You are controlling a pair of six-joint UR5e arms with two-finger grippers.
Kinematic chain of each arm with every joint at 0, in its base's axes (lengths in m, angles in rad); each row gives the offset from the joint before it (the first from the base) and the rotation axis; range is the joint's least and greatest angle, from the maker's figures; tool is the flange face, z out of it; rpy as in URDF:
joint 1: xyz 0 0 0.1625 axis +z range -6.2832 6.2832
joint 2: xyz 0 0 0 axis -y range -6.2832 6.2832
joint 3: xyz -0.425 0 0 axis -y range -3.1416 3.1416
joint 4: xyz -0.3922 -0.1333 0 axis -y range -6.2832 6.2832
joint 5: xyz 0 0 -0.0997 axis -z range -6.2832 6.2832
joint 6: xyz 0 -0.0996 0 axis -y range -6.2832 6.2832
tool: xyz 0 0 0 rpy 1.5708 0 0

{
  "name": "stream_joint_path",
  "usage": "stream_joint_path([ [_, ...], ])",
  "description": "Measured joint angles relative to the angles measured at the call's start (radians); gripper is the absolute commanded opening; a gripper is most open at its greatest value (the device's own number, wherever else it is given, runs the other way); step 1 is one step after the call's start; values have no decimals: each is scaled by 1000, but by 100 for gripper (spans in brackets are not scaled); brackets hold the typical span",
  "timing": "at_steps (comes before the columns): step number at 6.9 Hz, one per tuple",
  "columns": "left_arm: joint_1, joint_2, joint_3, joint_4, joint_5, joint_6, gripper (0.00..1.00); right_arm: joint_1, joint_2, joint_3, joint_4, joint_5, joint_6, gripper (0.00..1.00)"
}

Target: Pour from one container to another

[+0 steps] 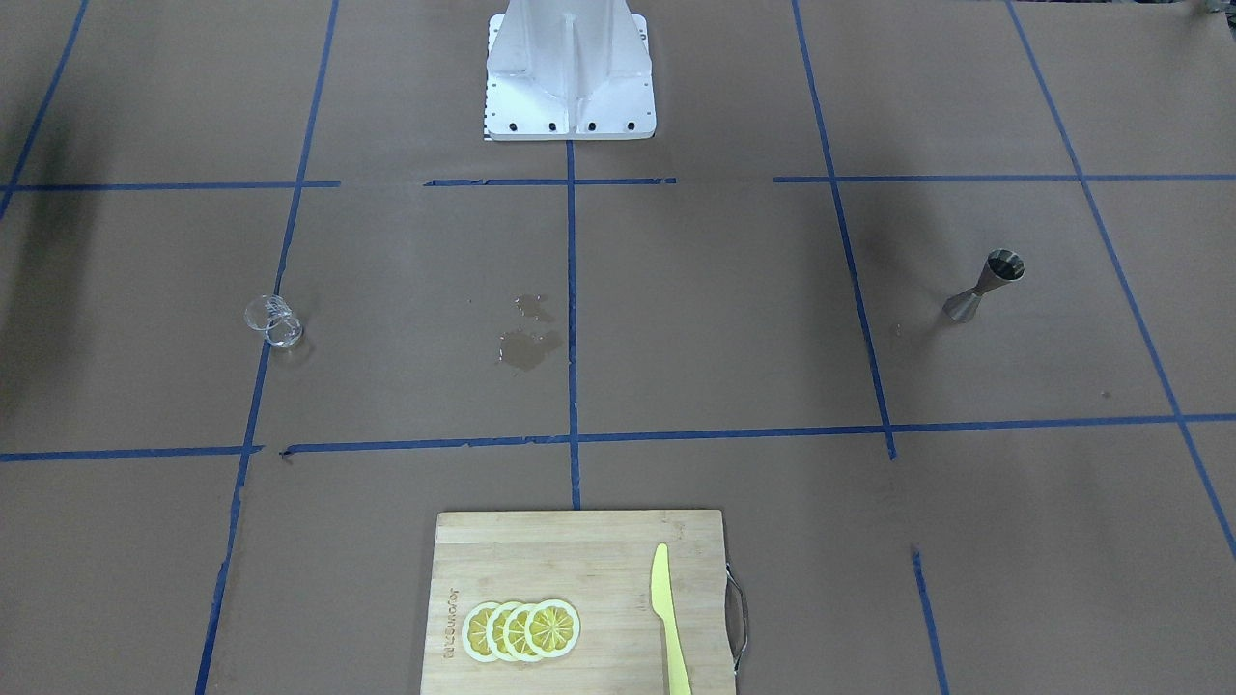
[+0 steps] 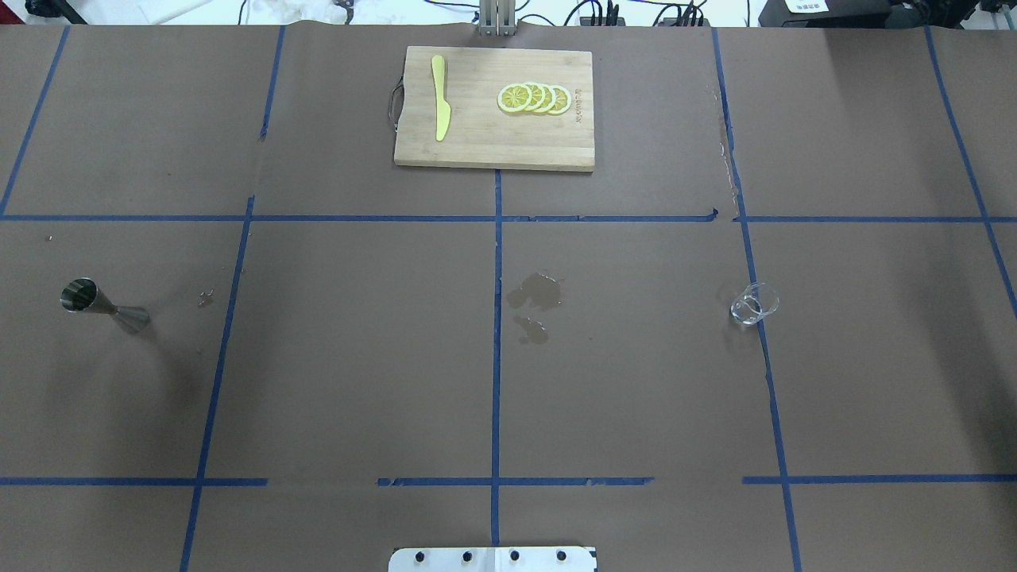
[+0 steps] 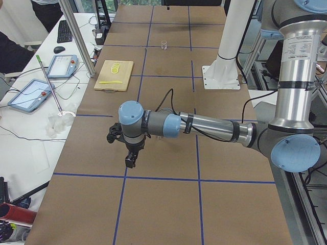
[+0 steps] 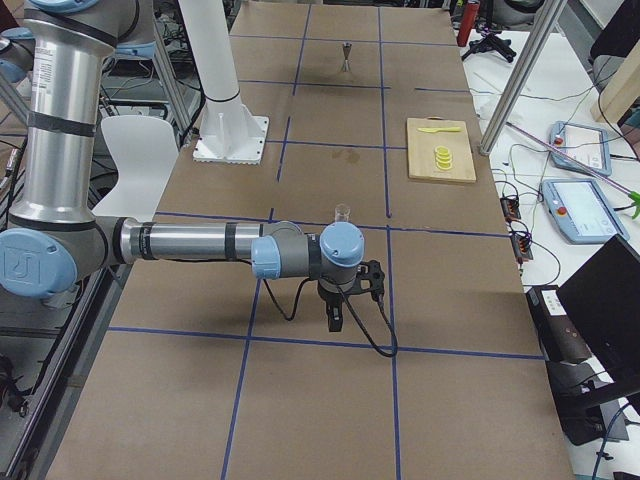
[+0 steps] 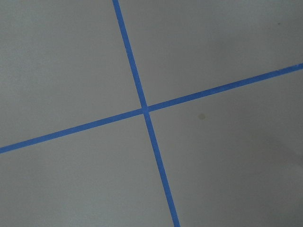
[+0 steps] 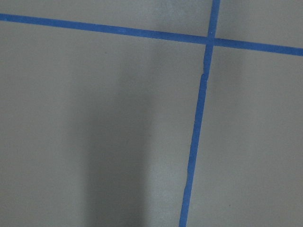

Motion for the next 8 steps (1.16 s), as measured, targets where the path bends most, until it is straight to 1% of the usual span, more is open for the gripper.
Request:
stream_joint_path([
  [3,-2,19,12,-74,12,5,100,0,1,-1,1,3,1,100],
  [5,-4,31,2,-77,75,5,100,2,40,27,-14,-1,0,100],
  [8,-5,35,15,-67,98,-1,100,38,76,34,-65,-25,-6,100],
])
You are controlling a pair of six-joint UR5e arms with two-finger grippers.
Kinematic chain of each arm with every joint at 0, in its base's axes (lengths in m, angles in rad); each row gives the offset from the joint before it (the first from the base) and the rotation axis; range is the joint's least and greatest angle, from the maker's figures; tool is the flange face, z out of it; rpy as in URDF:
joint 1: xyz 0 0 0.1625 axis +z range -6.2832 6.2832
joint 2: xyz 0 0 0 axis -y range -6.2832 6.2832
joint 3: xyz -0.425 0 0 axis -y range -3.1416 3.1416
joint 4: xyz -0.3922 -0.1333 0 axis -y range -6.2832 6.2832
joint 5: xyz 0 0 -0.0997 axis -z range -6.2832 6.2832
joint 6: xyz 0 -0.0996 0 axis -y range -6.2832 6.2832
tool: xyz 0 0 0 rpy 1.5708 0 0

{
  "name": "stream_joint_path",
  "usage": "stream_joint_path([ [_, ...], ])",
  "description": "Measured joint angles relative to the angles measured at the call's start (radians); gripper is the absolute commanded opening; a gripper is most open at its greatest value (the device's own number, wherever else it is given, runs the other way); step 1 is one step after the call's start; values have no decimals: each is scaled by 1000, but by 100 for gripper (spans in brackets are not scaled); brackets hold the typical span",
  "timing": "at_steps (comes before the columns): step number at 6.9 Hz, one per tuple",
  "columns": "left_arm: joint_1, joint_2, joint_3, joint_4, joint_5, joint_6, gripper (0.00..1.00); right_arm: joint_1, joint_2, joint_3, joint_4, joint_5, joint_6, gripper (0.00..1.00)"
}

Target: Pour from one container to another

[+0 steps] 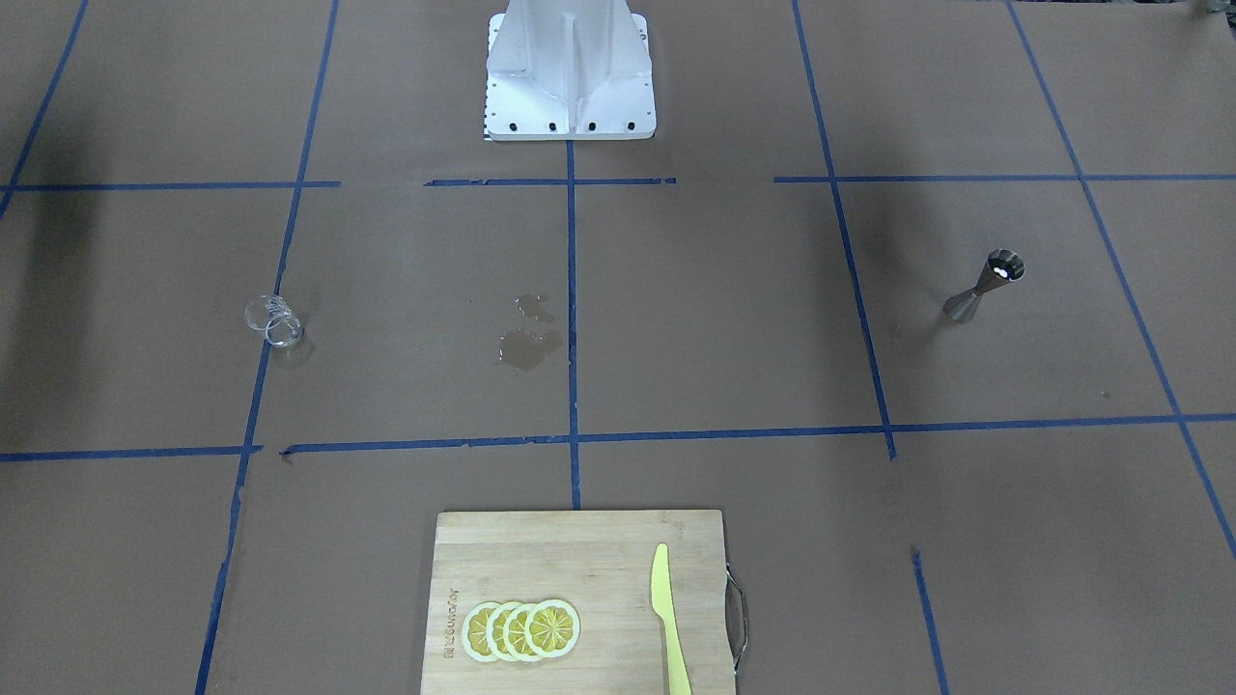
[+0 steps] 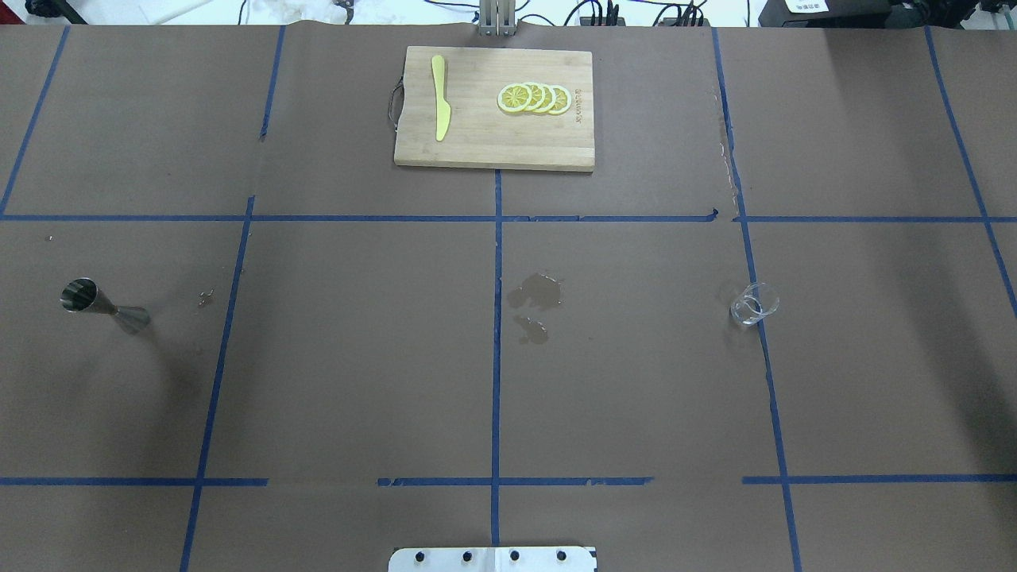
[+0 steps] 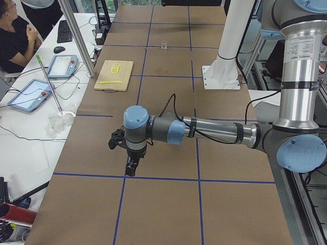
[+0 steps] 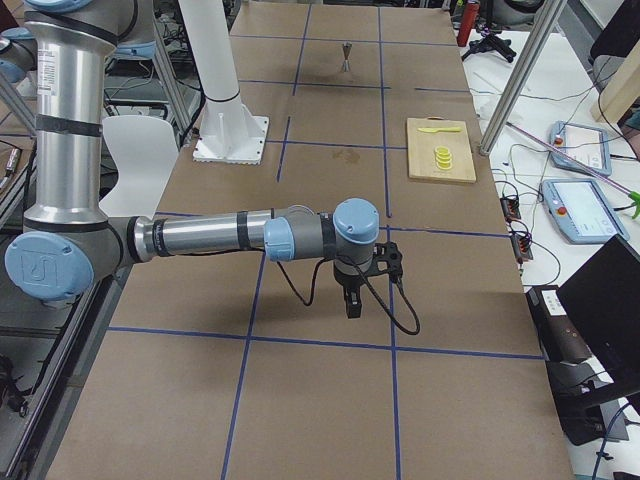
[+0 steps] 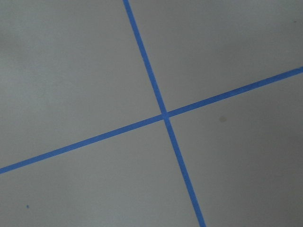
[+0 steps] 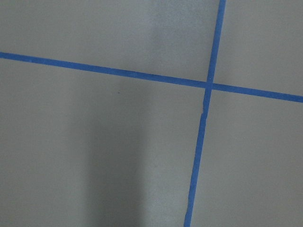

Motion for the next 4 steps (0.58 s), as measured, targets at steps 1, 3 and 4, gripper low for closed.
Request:
stream_joint_path([
  [1,0,-2,2,0,0,-1,100,7,5,-6,-13,-2,-5,100],
  [3,2,-12,3,-1,-1,-1,100,10,6,-31,-15,-7,-9,100],
  [4,2,-15,3,-1,-1,-1,100,11,6,-50,-10,-9,-9,100],
])
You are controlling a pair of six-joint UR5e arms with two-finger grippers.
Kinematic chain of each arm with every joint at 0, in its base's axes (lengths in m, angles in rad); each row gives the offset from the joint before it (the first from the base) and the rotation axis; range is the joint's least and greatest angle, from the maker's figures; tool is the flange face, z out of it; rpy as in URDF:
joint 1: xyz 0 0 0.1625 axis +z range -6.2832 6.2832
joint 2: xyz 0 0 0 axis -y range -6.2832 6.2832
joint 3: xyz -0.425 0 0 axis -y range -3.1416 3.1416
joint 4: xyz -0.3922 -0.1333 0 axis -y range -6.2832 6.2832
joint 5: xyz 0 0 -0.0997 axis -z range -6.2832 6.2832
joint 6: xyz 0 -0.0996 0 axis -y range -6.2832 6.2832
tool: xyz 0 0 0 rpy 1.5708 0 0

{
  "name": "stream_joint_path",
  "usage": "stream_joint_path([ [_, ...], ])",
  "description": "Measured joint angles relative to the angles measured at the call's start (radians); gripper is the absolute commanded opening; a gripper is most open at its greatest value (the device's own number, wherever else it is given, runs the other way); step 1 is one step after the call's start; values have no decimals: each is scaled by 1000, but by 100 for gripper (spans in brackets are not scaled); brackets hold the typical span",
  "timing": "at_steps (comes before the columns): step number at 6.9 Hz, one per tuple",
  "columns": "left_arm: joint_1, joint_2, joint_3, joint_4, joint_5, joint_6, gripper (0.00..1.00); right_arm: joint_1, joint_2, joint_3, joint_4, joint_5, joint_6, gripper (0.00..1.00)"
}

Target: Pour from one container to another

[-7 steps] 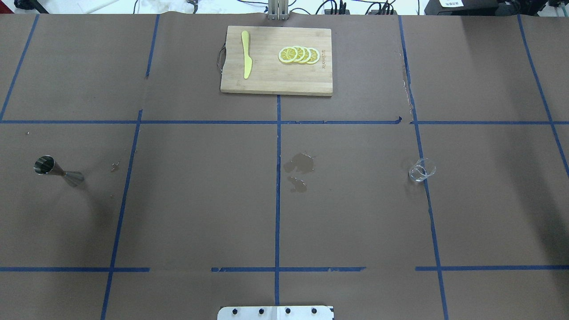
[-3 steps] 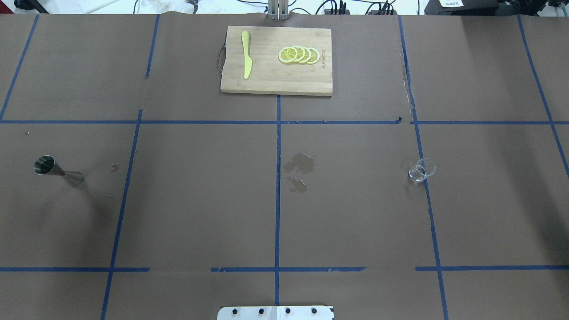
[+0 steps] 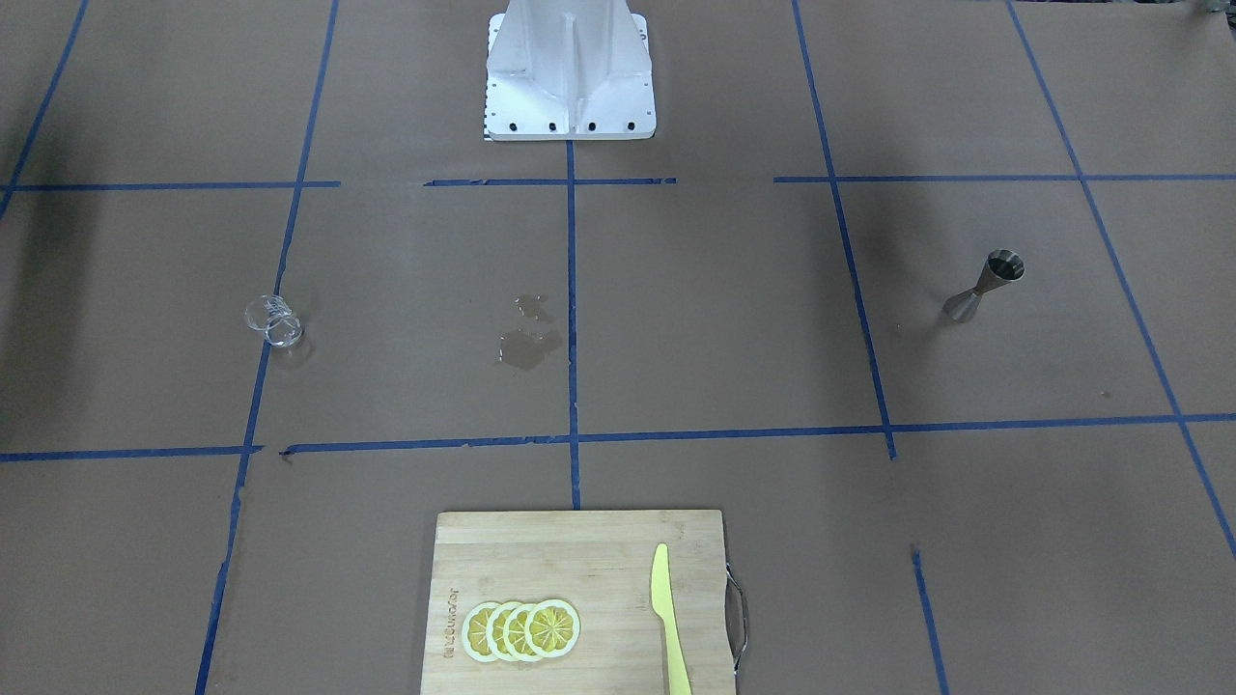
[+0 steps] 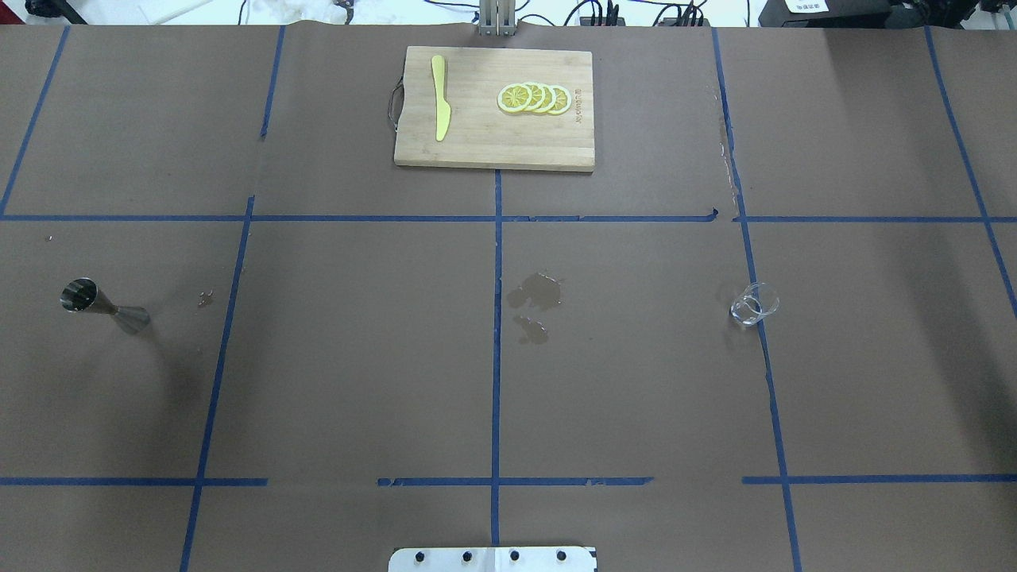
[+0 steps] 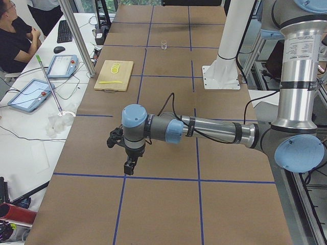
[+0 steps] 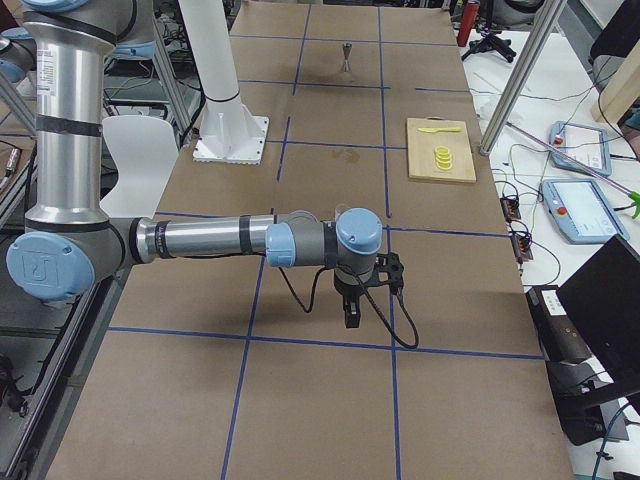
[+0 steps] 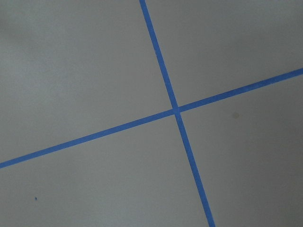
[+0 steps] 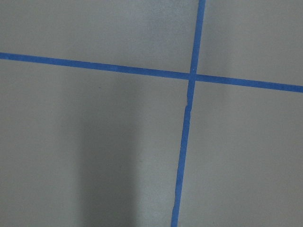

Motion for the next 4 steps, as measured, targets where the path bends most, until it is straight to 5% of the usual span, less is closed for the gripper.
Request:
stream_joint_path([
  [4,0,5,0,53,-13,-1,100,0,6,-31,6,8,1,100],
])
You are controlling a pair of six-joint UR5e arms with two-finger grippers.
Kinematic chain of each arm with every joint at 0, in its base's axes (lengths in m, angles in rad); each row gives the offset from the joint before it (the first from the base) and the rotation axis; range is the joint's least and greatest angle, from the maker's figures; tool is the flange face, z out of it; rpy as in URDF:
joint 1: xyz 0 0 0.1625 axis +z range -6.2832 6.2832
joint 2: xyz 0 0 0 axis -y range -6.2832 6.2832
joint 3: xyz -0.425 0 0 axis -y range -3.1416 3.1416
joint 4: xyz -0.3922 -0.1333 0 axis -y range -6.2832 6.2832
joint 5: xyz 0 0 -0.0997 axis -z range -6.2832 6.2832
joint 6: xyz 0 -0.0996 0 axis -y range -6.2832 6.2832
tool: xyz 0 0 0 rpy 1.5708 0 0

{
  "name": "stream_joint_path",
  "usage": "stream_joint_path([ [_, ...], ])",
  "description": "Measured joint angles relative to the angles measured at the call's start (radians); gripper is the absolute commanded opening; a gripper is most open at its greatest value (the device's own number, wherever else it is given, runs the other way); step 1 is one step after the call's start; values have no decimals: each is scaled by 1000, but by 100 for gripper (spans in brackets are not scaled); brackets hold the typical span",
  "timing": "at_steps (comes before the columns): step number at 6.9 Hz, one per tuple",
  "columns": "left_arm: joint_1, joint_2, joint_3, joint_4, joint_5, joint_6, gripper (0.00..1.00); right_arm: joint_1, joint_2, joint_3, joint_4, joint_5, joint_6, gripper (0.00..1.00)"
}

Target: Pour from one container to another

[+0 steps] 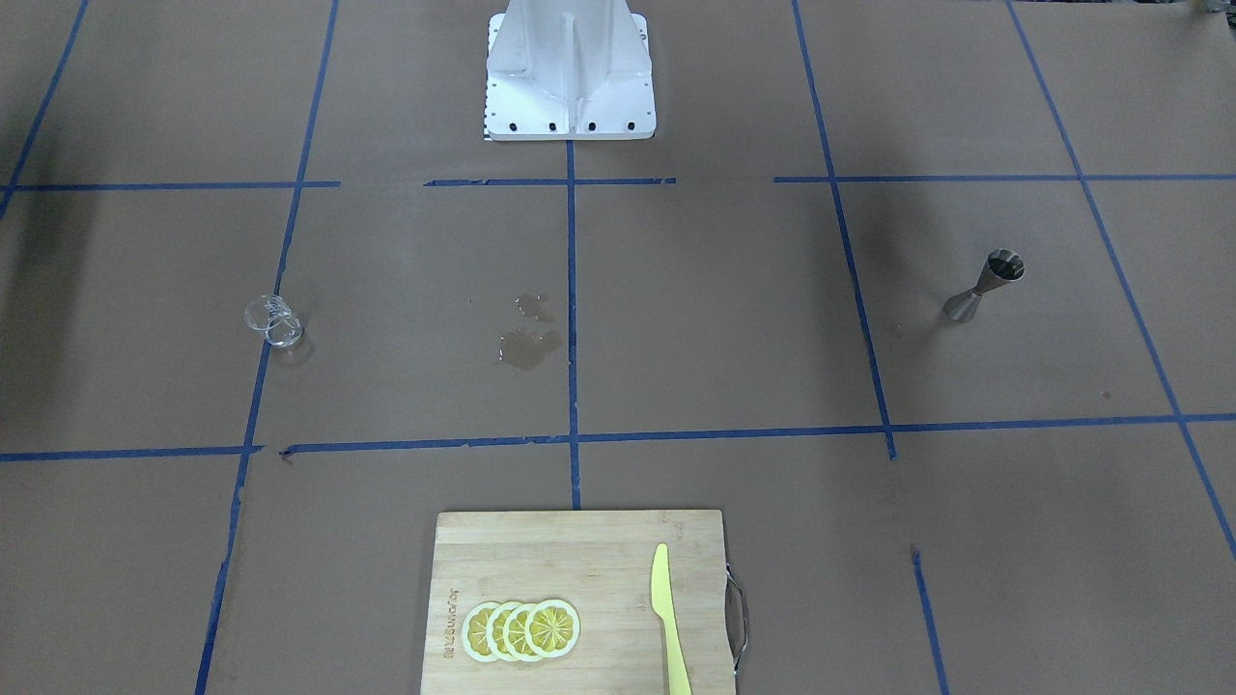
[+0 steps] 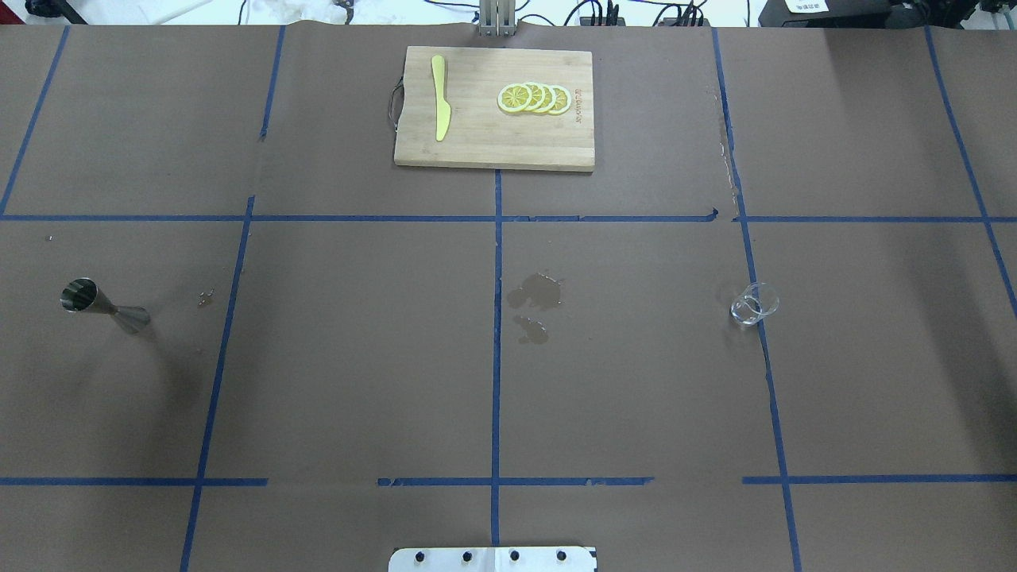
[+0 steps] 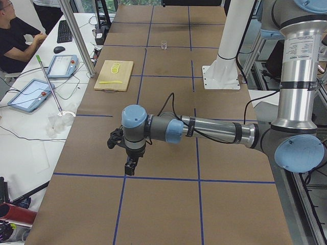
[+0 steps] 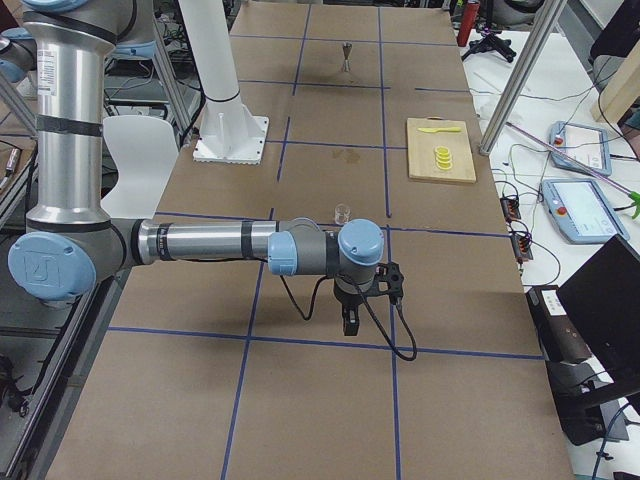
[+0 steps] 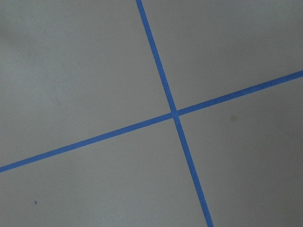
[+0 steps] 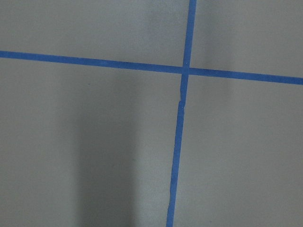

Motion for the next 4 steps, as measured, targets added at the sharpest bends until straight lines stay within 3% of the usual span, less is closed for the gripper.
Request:
stream_joint_path([
  [2,-1,9,3,93,-73,-3,100,0,0,-1,-1,4,3,100],
  [4,-1,10,11,106,-92,-3,100,-1,1,1,-1,4,7,100],
])
